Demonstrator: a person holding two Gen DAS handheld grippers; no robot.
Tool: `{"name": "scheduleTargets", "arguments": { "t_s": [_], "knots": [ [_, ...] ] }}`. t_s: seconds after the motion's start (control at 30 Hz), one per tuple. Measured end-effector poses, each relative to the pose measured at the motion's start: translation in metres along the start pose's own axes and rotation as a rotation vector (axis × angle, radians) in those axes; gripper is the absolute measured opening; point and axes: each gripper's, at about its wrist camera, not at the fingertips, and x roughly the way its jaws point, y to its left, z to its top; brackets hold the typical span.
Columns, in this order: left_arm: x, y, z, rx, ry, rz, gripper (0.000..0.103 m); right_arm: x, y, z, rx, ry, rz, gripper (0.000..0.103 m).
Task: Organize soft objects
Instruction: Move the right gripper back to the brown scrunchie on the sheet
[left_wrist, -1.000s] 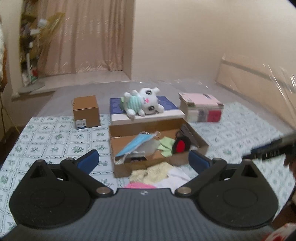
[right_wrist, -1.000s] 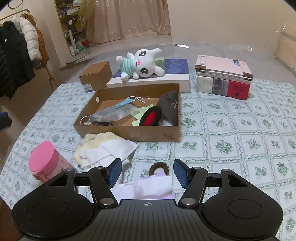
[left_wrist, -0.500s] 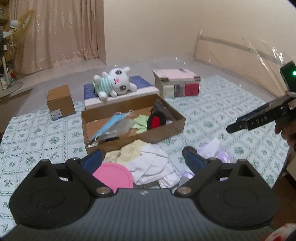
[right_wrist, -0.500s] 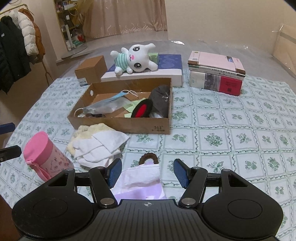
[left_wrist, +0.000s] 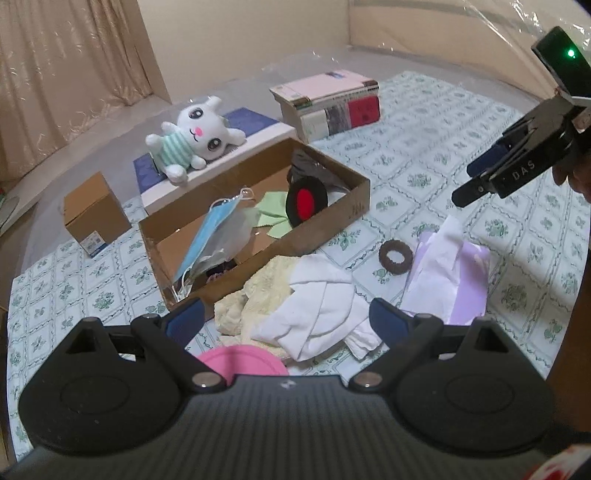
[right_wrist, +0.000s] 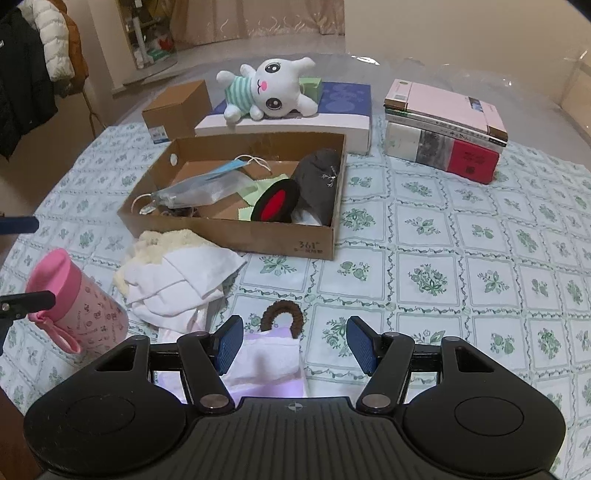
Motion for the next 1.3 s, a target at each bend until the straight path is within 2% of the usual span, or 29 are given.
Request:
{"name": "scheduleTargets", "arguments": {
  "t_s": [0.13,0.4,0.77,1.03,1.3],
  "knots": [
    [0.009,0.004,0.008,0.018,0.033,-0.020,0.094,0.008,0.001,0.006,-0.019,0.022,0.002,0.062],
    [0.020,0.007,0.018,0.062,0.070,-0.013,0.094,0.023,0.006,0.016,-0.049,0.070,0.017,0.062],
    [0.044,0.013,0.043,0.113,0.128,-0.076,0.094,0.050,-0.005,0.036,-0.022,0.190,0.058,0.062],
    [0.079,0.016,0.064,0.168,0.213,-0.109,0.093,0.077,-0.008,0.052,0.002,0.260,0.082,0.062],
    [0.113,0.011,0.065,0.203,0.299,-0.158,0.091,0.109,-0.009,0.051,0.007,0.317,0.099,0.062]
  ]
}}
